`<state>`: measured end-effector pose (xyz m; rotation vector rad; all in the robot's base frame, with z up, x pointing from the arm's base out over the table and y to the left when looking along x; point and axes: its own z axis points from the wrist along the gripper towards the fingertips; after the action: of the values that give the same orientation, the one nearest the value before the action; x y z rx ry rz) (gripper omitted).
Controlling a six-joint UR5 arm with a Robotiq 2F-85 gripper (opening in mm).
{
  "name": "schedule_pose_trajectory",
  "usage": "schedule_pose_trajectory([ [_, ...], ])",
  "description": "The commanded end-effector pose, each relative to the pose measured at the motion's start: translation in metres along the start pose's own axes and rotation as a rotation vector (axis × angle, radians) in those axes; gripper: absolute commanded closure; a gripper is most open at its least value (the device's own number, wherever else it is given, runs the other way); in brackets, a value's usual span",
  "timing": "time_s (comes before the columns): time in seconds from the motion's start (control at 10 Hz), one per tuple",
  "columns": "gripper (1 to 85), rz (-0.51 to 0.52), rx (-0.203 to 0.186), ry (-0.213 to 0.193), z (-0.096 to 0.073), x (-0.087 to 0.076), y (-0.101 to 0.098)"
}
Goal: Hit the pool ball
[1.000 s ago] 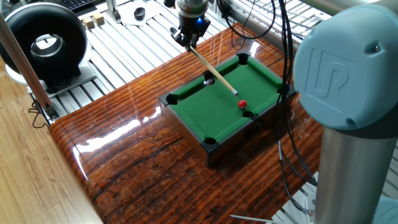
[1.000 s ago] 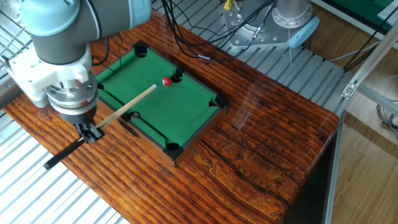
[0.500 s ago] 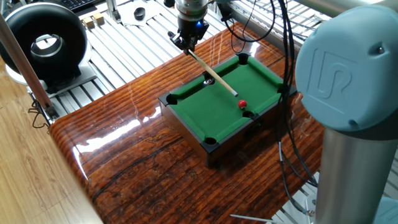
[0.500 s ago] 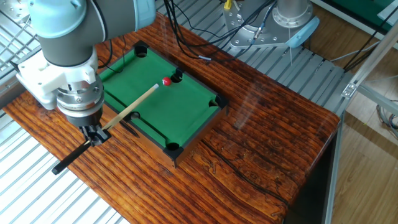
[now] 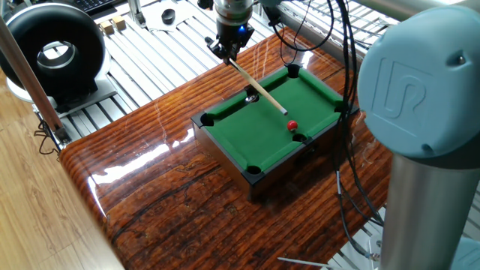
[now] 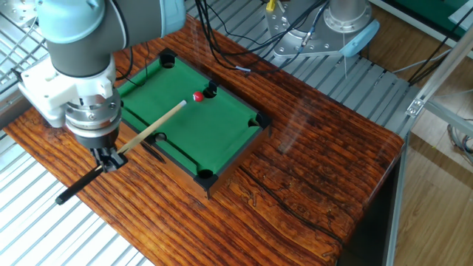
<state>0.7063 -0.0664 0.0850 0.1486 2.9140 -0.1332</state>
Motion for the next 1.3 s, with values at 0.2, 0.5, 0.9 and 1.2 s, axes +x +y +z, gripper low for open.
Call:
schedule_pose_trajectory([
  [0.2,84.7,0.053,0.01,-0.041,-0.013,0.0,-0.002],
  [0.5,84.7,0.052,0.015,-0.038,-0.013,0.003,0.0],
  [0.9,84.7,0.03,0.04,-0.035,-0.011,0.007,-0.007],
  [1.2,84.7,0.028,0.04,-0.036,-0.012,0.009,-0.008],
])
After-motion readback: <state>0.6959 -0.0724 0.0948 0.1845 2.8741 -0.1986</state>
